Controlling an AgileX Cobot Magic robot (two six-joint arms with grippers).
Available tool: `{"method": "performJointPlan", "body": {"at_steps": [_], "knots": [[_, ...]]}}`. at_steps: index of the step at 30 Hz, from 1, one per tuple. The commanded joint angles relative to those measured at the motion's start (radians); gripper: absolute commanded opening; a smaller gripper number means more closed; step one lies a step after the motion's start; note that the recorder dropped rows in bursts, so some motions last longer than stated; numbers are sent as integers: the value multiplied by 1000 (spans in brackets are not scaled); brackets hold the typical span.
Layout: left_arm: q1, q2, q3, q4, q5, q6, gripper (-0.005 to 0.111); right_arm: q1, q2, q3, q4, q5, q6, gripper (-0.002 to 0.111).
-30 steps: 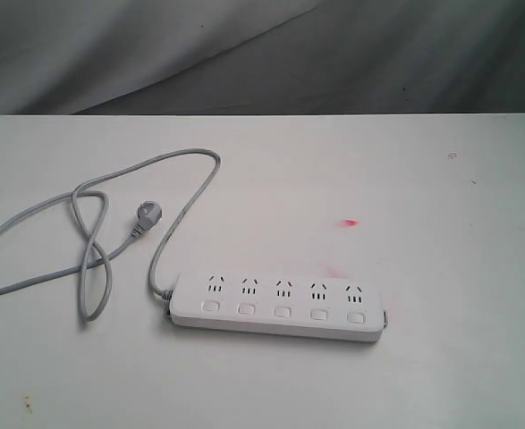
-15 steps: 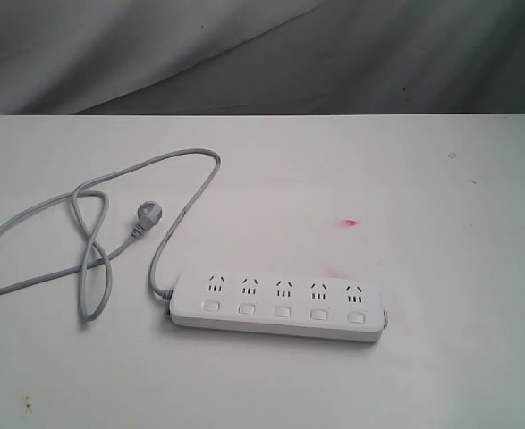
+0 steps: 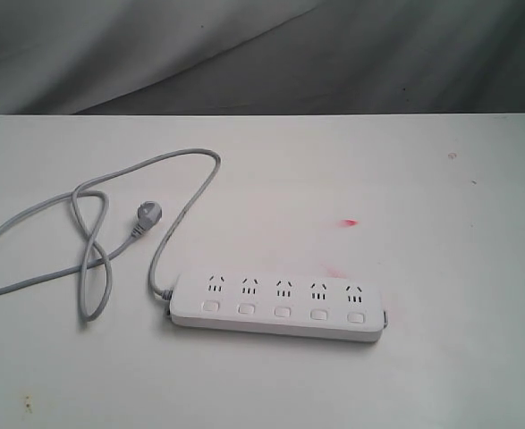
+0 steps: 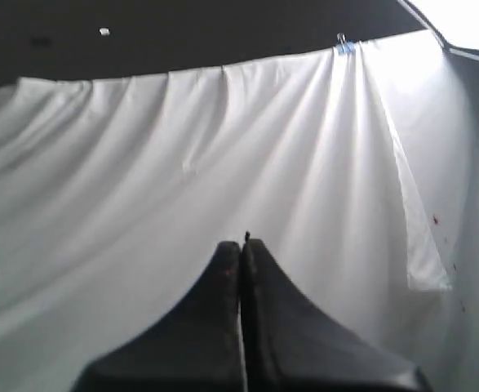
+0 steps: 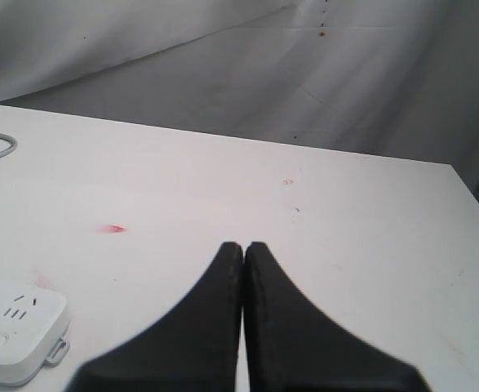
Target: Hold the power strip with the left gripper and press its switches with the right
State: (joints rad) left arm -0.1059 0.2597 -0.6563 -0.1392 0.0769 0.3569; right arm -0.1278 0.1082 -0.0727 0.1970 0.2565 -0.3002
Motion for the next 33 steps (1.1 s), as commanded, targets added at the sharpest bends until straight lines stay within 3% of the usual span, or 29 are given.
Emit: {"method": "performJointPlan", "body": {"at_steps": [1, 11, 24, 33], "knots": [[2, -67, 189, 20, 17, -46, 0, 0, 1, 5, -7, -4, 2, 0], [2, -101, 506, 87, -4, -148, 0, 0, 1, 5, -7, -4, 2, 0], [2, -101, 652, 127, 39, -150, 0, 0, 1, 5, -7, -4, 2, 0], [2, -101, 656, 127, 80, -143, 0, 0, 1, 5, -7, -4, 2, 0]]}}
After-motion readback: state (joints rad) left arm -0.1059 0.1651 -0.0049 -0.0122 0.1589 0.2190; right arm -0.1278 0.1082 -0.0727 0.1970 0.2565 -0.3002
